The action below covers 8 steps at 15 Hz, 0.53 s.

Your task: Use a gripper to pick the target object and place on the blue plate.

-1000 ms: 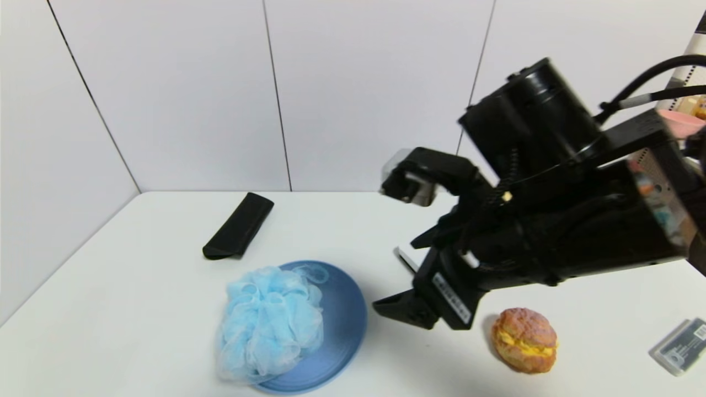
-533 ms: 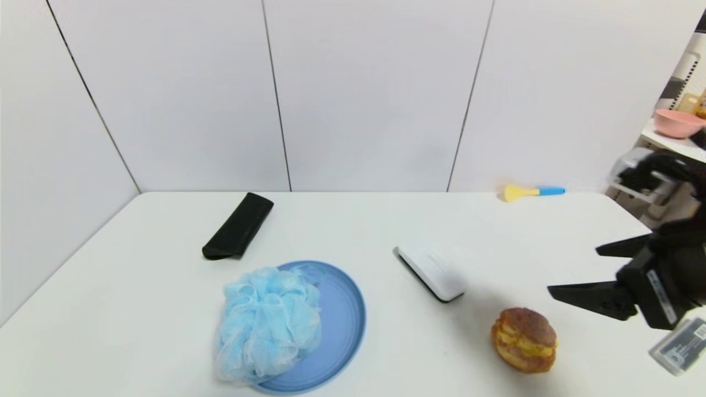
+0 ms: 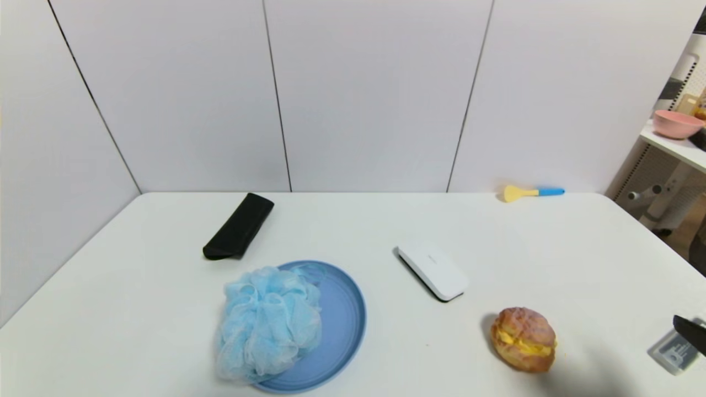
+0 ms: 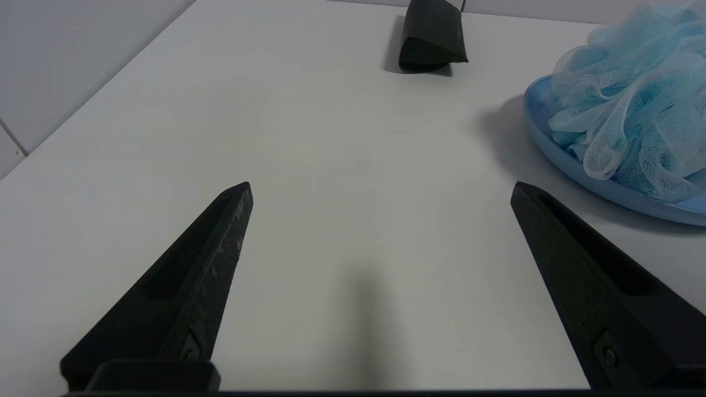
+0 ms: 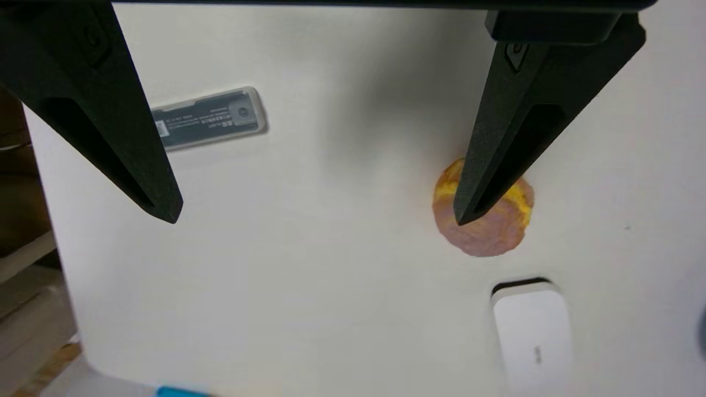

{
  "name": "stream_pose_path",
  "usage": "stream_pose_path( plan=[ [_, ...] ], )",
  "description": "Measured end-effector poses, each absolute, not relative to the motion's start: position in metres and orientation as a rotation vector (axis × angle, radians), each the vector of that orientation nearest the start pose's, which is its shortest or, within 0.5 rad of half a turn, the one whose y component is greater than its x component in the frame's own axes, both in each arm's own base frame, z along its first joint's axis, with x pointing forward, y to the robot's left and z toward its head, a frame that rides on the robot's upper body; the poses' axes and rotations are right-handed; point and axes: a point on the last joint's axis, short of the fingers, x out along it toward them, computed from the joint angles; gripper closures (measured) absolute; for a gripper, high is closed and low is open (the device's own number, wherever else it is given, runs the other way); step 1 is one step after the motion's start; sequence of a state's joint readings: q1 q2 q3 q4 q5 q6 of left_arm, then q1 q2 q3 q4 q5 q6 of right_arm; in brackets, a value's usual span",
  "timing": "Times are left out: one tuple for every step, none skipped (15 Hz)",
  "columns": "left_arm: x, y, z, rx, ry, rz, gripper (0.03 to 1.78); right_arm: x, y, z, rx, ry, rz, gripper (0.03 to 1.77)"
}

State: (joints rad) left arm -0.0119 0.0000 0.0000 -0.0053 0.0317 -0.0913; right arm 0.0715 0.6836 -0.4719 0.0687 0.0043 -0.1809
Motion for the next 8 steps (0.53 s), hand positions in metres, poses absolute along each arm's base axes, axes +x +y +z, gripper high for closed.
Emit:
stream_pose_path(
  plan=[
    [-0.023,0.001,0.076,-0.091,-0.007,0.02,0.12,0.043,0.003,0.185,-0.186,0.205,0.083,0.11],
    [-0.023,0.001,0.076,-0.091,-0.007,0.019,0.12,0.033,0.002,0.17,-0.183,0.14,0.068,0.11],
    [-0.023,0.001,0.076,-0.091,-0.007,0.02,0.12,0.025,0.001,0.157,-0.181,0.082,0.055,0.11],
    [-0.023,0.001,0.076,-0.091,-0.007,0.02,0.12,0.016,0.001,0.144,-0.18,0.033,0.046,0.11],
    [-0.023,0.001,0.076,-0.091,-0.006,0.019,0.12,0.008,0.0,0.132,-0.177,-0.006,0.037,0.11],
    [-0.023,0.001,0.076,-0.091,-0.006,0.019,0.12,0.001,0.0,0.121,-0.171,-0.027,0.03,0.11],
    [-0.023,0.001,0.076,-0.091,-0.006,0.019,0.12,-0.006,0.0,0.111,-0.165,-0.034,0.024,0.11],
    [-0.023,0.001,0.076,-0.091,-0.006,0.019,0.12,-0.012,0.0,0.101,-0.158,-0.031,0.02,0.11]
  ],
)
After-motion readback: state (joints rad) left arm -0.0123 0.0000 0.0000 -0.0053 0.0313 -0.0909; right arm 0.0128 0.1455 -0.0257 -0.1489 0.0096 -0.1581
